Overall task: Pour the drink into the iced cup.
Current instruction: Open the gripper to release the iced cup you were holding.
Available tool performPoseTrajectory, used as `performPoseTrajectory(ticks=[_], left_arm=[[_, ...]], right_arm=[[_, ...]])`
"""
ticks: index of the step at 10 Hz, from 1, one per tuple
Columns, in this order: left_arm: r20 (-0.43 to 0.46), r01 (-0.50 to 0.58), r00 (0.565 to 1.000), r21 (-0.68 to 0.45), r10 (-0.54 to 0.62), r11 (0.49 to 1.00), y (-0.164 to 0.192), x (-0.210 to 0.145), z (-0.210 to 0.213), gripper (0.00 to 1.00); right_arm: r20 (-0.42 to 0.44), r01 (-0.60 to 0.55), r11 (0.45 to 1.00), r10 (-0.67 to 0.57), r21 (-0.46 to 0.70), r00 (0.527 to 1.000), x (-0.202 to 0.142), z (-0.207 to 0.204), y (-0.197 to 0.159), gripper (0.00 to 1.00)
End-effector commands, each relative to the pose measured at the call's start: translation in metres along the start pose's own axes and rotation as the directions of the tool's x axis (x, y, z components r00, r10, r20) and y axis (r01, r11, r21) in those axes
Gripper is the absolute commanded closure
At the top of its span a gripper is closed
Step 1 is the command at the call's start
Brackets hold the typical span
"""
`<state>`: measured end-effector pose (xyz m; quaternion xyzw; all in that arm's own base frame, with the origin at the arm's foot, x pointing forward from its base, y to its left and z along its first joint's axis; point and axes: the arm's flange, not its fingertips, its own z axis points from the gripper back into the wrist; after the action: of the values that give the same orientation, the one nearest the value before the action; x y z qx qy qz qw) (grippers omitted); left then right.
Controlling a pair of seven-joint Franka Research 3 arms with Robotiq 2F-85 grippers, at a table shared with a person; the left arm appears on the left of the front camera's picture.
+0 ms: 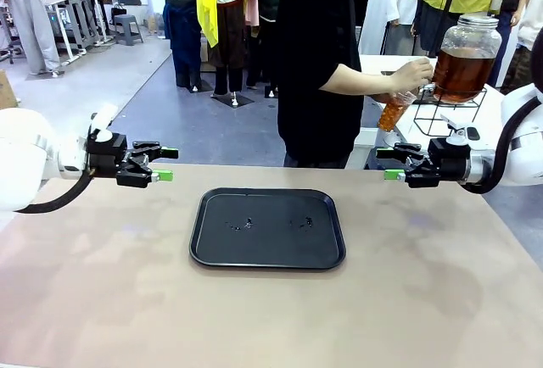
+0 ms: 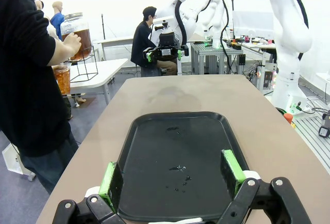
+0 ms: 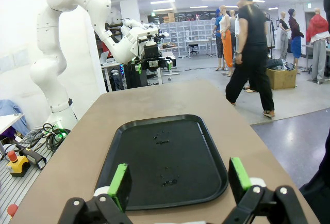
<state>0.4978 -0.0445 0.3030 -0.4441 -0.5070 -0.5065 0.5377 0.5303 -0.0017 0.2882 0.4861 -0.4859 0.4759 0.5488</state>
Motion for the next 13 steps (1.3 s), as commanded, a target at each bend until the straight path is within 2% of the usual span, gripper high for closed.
performPoseTrajectory(ticks=[1,13], left_arm=[[0.002,-0.002,1.000,-0.001,0.002,1.000,0.0022,0.0016,-0.0007,0.00],[0.002,-0.002,1.000,-0.001,0.002,1.000,0.0022,0.0016,-0.0007,0.00]], right_arm=[[0.005,-0.002,1.000,0.002,0.005,1.000,0.0025,0.0005,0.0009,0.00],[0.005,-0.002,1.000,0.002,0.005,1.000,0.0025,0.0005,0.0009,0.00]])
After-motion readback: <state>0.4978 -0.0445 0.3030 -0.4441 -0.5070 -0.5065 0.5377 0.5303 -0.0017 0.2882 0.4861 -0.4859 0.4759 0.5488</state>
